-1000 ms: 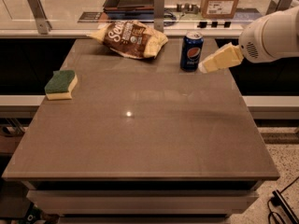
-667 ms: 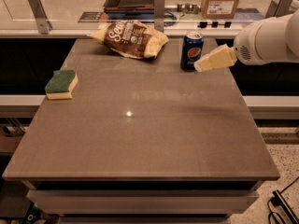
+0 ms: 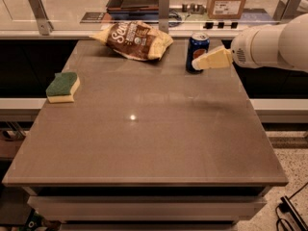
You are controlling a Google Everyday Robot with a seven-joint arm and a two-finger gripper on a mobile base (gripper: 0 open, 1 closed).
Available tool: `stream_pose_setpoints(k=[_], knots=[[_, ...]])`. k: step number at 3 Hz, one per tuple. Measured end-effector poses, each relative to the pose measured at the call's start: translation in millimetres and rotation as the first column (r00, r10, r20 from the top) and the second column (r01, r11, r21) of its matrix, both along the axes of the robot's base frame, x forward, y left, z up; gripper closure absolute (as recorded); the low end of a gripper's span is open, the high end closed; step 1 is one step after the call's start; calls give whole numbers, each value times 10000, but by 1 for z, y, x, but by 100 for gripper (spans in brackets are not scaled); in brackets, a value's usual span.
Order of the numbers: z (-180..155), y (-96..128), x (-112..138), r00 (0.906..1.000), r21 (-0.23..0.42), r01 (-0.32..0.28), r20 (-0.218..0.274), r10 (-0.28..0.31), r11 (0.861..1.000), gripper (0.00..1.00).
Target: Move pepsi can near sponge
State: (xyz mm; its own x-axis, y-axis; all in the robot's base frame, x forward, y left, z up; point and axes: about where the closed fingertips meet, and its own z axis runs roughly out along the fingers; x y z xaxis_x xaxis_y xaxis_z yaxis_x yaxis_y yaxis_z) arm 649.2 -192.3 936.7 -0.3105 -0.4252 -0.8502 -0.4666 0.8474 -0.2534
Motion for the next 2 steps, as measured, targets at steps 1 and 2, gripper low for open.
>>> stream_pose_setpoints(k=[1, 2], knots=[[-10, 8, 16, 9995, 589, -283, 126, 276, 9979, 0], [-22, 18, 32, 9984, 1173, -543, 189, 525, 9916, 0]])
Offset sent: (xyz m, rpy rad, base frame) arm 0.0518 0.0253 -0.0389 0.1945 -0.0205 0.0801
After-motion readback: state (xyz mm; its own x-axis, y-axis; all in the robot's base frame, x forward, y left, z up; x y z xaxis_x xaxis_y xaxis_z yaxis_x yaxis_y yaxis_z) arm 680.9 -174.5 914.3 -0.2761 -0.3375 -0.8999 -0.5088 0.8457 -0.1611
